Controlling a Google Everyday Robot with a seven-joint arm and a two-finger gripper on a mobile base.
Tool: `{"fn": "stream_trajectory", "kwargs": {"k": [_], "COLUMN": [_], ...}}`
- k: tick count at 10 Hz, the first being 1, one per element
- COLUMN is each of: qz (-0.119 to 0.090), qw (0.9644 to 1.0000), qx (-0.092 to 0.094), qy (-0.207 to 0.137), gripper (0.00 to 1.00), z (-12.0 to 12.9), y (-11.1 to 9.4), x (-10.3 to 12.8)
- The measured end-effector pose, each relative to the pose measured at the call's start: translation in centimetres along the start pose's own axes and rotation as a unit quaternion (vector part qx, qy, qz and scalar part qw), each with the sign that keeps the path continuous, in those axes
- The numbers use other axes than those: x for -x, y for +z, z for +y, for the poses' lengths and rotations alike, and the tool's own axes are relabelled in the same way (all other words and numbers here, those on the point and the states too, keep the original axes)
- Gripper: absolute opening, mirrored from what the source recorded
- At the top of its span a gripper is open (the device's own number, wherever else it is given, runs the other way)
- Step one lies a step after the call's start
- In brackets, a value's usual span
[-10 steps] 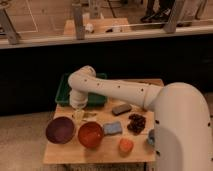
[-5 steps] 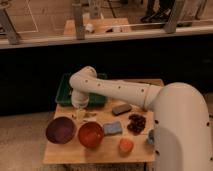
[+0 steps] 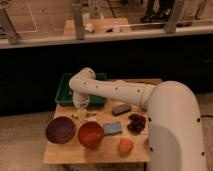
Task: Place banana in purple bowl
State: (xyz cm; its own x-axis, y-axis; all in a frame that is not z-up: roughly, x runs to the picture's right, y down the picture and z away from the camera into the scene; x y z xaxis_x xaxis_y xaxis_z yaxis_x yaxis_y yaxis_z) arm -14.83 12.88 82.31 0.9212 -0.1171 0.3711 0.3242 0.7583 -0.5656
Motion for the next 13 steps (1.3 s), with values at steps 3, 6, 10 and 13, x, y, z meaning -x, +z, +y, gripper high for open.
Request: {"fn": "stream_trajectory", "kwargs": {"k": [3, 6, 10, 13], "qz": [0.012, 0.021, 0.038, 0.043], "qw": [0.9999, 0.9998, 0.9992, 0.9989], "qx": [0.001, 0.0, 0.002, 0.006], "qy": [0.005, 0.007, 0.013, 0.02], "gripper": [0.52, 0.52, 0.52, 0.34], "z": [-0.2, -0.4, -0.3, -0.2], "y": [1.3, 2.4, 4.1, 4.9], "x": [-0.8, -1.3, -2.4, -2.8]}}
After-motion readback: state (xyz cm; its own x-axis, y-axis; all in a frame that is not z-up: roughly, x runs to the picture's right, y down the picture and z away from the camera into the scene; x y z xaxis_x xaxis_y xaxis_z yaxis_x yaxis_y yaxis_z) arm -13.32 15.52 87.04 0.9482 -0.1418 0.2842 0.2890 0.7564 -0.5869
